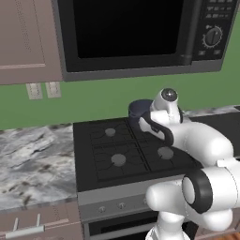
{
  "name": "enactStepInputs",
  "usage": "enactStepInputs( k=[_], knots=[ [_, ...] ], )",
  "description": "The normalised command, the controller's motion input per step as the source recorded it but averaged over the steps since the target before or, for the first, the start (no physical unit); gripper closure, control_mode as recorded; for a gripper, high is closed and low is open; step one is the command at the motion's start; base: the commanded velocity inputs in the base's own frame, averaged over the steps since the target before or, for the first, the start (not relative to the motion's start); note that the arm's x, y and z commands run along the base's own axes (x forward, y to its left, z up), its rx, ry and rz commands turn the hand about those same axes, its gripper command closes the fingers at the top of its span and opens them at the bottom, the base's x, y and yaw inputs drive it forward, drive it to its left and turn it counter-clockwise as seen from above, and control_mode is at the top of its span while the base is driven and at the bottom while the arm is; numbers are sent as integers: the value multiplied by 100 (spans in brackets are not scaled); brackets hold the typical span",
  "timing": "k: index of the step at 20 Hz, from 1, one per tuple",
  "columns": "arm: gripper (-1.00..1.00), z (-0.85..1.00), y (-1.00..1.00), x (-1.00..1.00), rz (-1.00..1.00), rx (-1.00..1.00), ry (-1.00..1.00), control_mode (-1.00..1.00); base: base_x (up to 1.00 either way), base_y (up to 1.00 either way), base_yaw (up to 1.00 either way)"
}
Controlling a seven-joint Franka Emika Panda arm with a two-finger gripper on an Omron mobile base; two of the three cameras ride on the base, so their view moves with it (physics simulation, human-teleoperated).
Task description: Move the pot and pan from the stove into the sink.
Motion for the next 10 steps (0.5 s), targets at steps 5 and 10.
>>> enactStepInputs(
  k=[5,10],
  knots=[
    [-100,-14,-6,20,1,-2,-1,-100,0,0,0],
    [-100,-7,-2,9,1,-1,0,-100,0,0,0]
  ],
)
